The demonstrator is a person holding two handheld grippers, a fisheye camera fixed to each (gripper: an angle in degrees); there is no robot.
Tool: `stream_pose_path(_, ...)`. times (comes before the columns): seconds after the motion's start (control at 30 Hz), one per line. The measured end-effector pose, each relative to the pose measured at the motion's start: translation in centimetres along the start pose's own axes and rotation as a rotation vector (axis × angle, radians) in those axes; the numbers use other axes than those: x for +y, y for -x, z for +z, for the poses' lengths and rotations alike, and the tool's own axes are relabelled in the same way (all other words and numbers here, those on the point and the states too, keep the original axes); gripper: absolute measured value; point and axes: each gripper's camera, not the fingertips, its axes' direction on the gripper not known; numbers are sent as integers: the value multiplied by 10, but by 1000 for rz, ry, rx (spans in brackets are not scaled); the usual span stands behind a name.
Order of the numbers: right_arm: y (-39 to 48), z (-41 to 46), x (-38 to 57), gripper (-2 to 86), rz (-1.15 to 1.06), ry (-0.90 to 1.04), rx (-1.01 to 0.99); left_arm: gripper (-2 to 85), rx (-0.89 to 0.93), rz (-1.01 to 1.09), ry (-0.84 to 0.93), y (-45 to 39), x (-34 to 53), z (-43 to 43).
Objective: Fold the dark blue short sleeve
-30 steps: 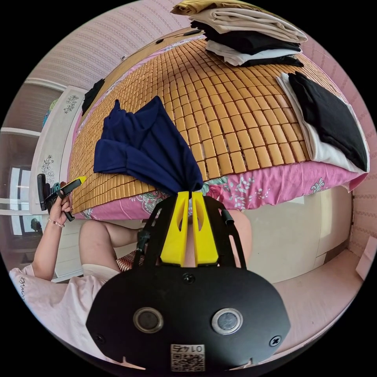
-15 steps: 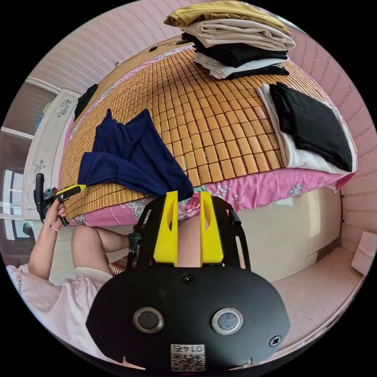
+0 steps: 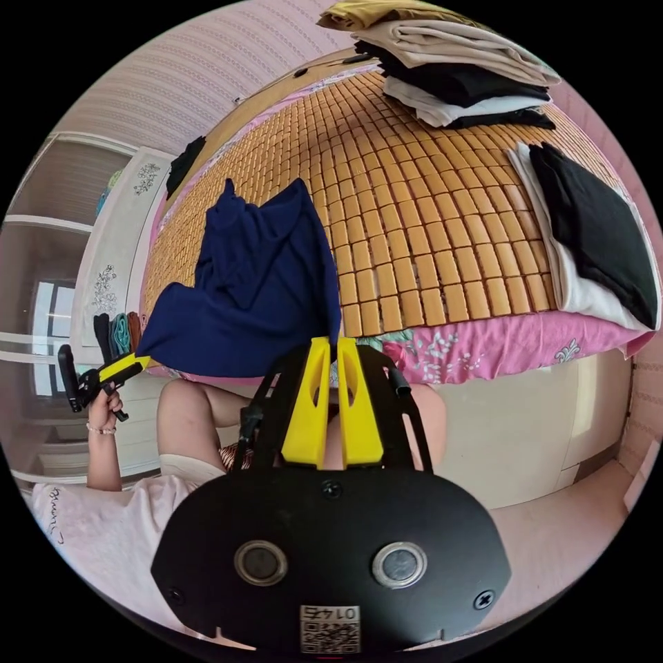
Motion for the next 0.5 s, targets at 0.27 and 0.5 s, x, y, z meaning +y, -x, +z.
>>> stream_pose_path(0.27, -14, -59, 33, 7, -47, -139, -100, -8, -84, 47, -41, -46, 43, -55)
stream_pose_path(0.5, -13, -109, 61, 7, -121, -277, -244, -9, -136, 26, -106, -67, 93, -110)
